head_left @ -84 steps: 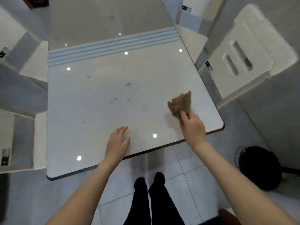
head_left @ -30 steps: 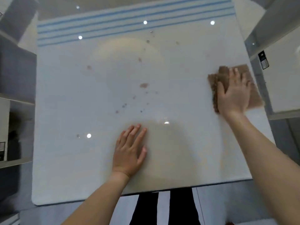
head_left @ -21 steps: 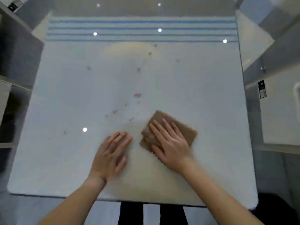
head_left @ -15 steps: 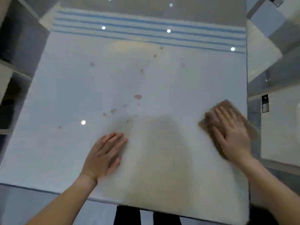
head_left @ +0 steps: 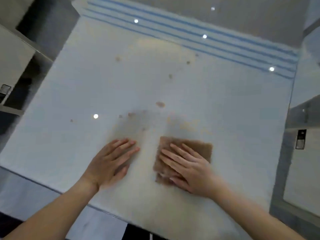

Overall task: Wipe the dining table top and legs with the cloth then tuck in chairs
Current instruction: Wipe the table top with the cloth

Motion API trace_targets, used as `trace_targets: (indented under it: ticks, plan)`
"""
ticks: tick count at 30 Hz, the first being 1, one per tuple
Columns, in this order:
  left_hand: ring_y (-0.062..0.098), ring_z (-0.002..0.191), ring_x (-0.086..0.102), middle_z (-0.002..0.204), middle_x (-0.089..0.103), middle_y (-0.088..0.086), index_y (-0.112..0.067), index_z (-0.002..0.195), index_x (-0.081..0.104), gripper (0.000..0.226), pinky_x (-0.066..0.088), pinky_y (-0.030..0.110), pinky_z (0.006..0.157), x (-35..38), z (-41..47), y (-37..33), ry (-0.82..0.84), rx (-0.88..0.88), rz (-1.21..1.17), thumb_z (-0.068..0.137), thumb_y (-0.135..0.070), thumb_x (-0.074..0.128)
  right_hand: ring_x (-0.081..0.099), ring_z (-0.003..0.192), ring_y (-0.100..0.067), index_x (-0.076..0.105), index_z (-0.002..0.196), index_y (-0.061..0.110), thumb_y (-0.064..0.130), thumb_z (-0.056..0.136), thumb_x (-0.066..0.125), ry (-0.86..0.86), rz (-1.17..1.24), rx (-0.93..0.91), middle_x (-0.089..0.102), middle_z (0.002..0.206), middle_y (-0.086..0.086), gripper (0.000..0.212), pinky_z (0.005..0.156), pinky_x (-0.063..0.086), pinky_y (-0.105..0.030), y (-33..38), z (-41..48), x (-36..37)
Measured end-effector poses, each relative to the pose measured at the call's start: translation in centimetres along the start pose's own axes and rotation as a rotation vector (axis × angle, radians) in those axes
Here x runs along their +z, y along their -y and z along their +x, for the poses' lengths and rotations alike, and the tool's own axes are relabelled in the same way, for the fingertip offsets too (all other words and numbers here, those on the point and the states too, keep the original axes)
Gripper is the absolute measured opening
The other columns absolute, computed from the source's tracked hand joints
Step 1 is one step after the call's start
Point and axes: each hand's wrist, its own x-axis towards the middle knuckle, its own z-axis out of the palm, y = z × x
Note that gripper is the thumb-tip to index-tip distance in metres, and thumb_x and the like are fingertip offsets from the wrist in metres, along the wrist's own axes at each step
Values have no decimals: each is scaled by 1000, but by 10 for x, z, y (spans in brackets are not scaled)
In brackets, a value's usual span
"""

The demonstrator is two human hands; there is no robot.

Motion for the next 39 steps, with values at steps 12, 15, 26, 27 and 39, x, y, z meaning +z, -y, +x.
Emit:
trace_targets:
  ticks: [12,15,26,27,39]
  plan:
    - [22,134,41,146,43,2,-21,139,46,54,34,42,109,4,-1,1,17,-17,-11,87,-34,43,13,148,-32,20,151,4,45,90,32,-405,47,1211,21,159,-15,75,120,4,-44,-194,166,-68]
    - [22,134,43,146,43,3,-19,138,46,52,36,43,108,3,-1,1,-4,-8,-13,89,-33,40,26,144,-32,33,147,9,42,91,44,-335,16,703,35,153,-14,66,120,14,-42,-88,211,-32]
    - [20,134,41,145,44,0,-23,139,46,56,31,38,111,4,-1,2,-36,-11,-28,83,-34,48,25,145,-29,34,148,11,51,90,30,-343,-61,850,33,154,-12,70,121,12,-41,-225,104,-74]
    - [21,134,42,145,44,0,-23,138,47,56,33,39,111,4,-1,2,-34,-13,-35,83,-34,48,19,146,-30,28,150,10,48,89,28,-387,-25,1059,28,157,-11,73,121,9,-44,-230,125,-78]
    - [20,138,36,147,42,-1,-25,141,43,57,33,40,111,6,-2,2,15,-36,-46,85,-35,51,29,144,-24,37,147,18,47,91,41,-57,-21,-106,38,153,0,64,118,15,-38,-3,266,-9]
